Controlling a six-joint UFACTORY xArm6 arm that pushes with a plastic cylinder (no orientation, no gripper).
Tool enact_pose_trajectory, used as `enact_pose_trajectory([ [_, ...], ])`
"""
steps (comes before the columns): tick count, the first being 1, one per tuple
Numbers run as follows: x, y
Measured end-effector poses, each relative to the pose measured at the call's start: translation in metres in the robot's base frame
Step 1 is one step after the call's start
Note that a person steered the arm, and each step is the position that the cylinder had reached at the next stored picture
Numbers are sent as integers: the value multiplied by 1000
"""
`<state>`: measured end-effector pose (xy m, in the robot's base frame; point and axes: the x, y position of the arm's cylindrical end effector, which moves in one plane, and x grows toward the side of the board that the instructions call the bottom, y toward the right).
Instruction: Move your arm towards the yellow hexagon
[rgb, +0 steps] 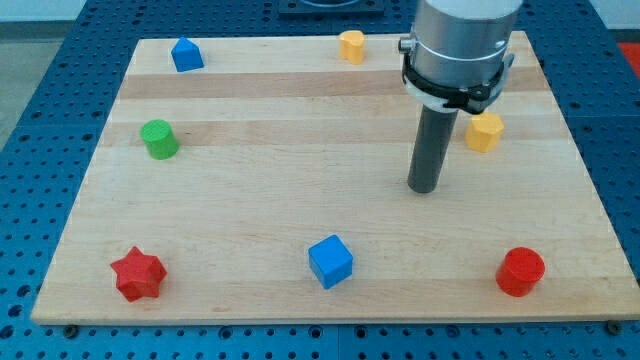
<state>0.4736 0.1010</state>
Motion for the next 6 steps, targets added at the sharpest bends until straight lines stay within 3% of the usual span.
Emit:
enact_pose_trajectory([
  [2,-2,13],
  [4,-39,125],
  [5,-43,138],
  [6,-76,138],
])
